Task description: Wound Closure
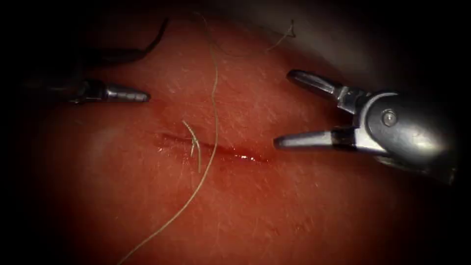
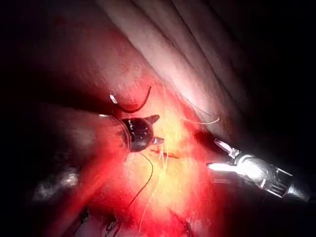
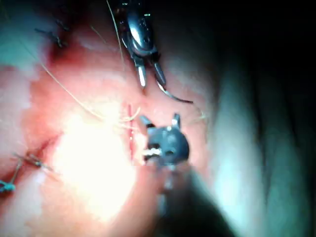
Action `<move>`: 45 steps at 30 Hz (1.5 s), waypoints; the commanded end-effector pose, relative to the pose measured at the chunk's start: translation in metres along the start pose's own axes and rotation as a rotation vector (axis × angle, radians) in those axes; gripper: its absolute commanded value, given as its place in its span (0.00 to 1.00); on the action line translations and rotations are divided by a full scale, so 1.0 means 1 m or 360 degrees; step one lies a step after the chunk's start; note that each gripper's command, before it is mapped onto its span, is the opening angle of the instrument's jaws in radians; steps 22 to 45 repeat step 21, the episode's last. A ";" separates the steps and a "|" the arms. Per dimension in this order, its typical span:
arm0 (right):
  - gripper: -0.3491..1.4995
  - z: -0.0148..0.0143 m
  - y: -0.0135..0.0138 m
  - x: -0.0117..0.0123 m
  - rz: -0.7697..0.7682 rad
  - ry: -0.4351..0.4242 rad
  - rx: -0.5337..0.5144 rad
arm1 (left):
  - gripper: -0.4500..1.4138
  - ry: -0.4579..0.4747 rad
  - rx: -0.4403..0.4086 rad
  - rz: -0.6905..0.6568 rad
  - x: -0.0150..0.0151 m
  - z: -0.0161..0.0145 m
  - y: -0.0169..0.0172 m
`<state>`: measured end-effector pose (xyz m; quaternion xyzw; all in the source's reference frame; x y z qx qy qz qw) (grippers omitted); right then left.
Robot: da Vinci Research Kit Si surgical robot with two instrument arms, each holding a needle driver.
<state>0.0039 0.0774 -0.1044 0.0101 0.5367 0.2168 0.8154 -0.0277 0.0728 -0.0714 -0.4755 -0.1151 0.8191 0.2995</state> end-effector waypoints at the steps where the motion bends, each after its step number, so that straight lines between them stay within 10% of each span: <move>1: 0.99 0.0007 0.0002 -0.0002 -0.0005 0.0004 0.0002 | 0.61 0.0035 -0.0025 0.0005 -0.0001 0.0006 0.0011; 9: 0.98 0.0006 0.0006 -0.0013 -0.0019 -0.0016 0.0009 | 0.62 0.0072 -0.0118 0.0043 0.0032 -0.0006 0.0063; 45: 0.98 0.0002 0.0006 -0.0006 -0.0011 -0.0027 -0.0001 | 0.62 0.0071 -0.0111 0.0068 0.0017 -0.0007 0.0057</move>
